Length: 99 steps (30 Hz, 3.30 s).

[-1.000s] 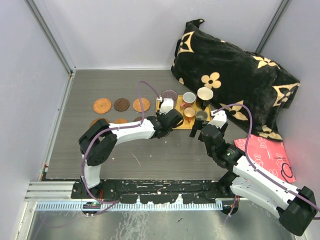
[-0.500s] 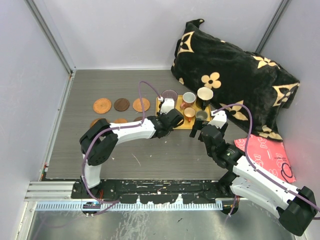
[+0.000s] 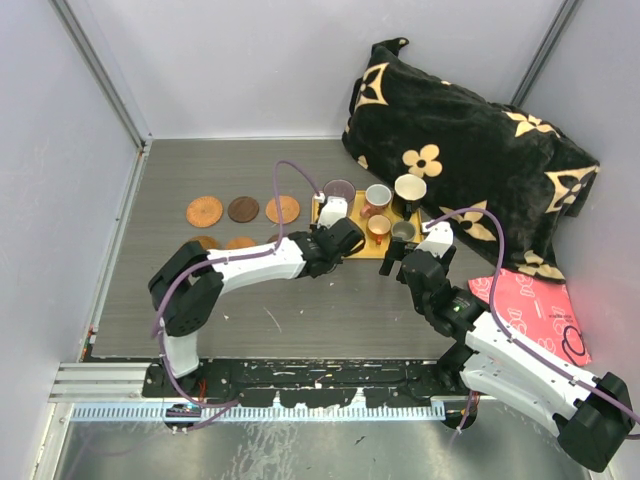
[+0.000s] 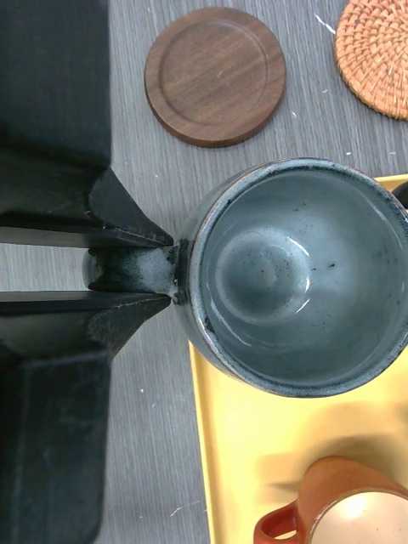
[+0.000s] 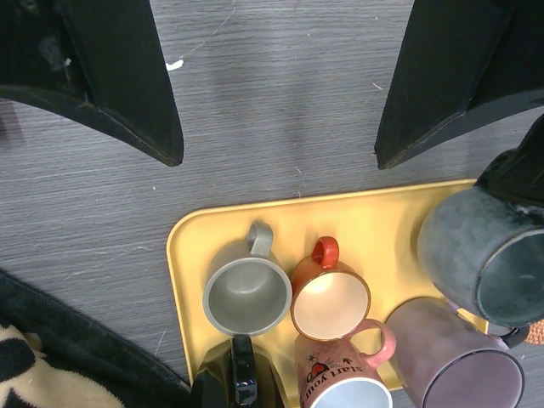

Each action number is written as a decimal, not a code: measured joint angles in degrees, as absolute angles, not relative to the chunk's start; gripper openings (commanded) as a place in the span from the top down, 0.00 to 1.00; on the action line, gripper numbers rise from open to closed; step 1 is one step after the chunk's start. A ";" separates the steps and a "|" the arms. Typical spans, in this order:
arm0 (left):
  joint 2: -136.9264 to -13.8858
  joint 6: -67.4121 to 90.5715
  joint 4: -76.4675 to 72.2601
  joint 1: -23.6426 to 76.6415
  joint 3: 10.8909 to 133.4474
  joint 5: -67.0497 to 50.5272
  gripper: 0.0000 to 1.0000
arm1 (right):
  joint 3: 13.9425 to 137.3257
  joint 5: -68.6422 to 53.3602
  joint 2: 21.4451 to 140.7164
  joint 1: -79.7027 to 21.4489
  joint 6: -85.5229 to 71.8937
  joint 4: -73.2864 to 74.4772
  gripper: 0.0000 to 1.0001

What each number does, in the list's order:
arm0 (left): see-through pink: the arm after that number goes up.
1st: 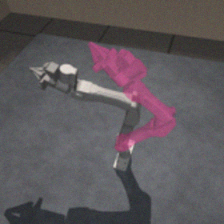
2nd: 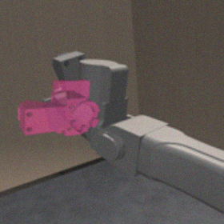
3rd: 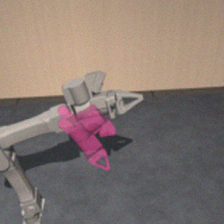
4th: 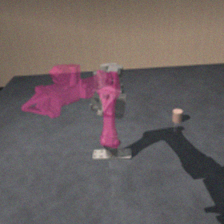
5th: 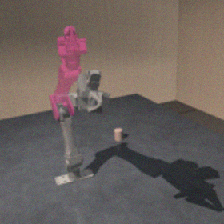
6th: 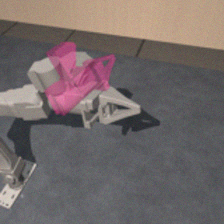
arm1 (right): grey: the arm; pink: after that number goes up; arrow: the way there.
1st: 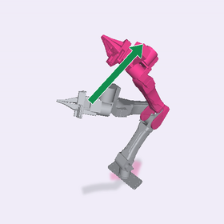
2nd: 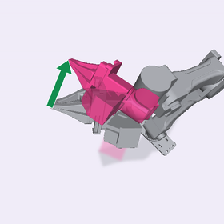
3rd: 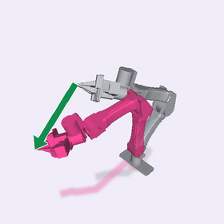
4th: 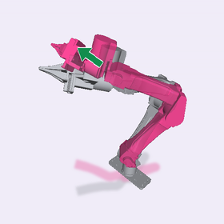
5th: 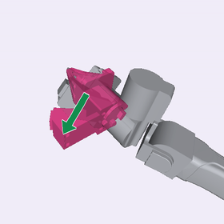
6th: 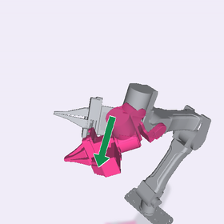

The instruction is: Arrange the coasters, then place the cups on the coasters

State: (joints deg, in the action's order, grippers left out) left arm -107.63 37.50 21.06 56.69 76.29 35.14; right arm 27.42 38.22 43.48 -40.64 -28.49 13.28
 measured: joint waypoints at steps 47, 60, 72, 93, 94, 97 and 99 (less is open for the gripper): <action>-79.00 18.96 16.03 15.44 52.36 23.57 1.00 | 24.45 34.35 42.96 -40.64 -29.12 9.45 0.00; -84.82 14.50 8.34 7.31 52.36 19.42 1.00 | 23.81 33.76 43.00 -40.64 -29.12 8.60 0.00; -89.80 12.53 3.46 4.69 52.36 15.99 1.00 | 23.77 33.74 44.53 -40.62 -29.12 8.16 0.00; -91.42 12.10 -1.85 2.74 51.68 12.40 1.00 | 23.77 33.30 46.63 -40.36 -29.10 7.29 0.00; -91.42 12.08 -1.83 2.74 51.68 12.40 1.00 | 23.77 33.28 46.63 -40.36 -29.10 7.27 0.00; -91.44 12.05 -1.54 2.74 51.68 12.43 1.00 | 23.77 33.23 46.50 -40.36 -29.12 7.29 0.00; -91.50 12.03 -1.21 2.74 51.68 12.47 1.00 | 23.77 33.12 46.24 -40.36 -29.12 7.29 0.00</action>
